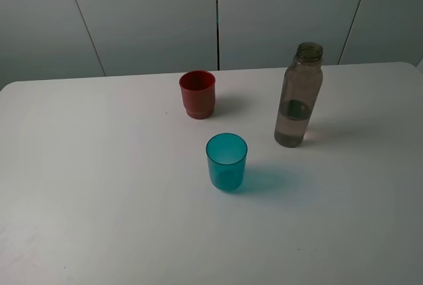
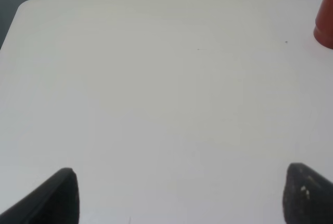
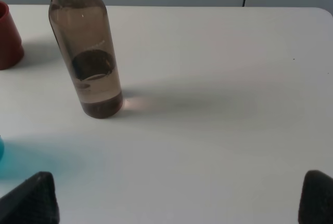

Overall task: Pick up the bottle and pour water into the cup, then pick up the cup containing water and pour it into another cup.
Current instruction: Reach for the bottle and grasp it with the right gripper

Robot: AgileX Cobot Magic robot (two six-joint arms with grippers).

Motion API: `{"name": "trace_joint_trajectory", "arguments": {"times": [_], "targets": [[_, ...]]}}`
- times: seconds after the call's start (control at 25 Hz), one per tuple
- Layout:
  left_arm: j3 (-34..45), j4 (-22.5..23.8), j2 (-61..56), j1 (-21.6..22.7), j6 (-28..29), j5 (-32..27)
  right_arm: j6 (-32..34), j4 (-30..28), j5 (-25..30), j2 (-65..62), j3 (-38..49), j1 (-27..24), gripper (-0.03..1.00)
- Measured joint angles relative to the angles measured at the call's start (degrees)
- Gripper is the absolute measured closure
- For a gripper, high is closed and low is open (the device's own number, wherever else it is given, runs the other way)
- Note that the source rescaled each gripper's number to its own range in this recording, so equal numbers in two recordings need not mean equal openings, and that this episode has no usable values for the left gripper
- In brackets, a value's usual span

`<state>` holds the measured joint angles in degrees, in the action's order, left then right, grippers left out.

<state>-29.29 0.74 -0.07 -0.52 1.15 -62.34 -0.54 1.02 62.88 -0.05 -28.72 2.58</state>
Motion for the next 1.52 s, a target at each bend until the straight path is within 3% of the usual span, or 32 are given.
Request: {"name": "trace_joint_trajectory", "arguments": {"times": [0.84,1.24,1.52], "targets": [[0.0,0.0,0.0,0.0,0.0,0.0,0.54,-0.27,0.0,0.39,-1.44,0.0,-0.03],[0.0,0.0,0.0,0.0,0.12,0.0,-3.03,-0.69,0.03,13.93,-7.88,0.0,-0.03],[0.0,0.0,0.0,0.0,0.12,0.0,-4.89,0.07,-4.35,19.73,-8.64,0.0,-0.03]]}}
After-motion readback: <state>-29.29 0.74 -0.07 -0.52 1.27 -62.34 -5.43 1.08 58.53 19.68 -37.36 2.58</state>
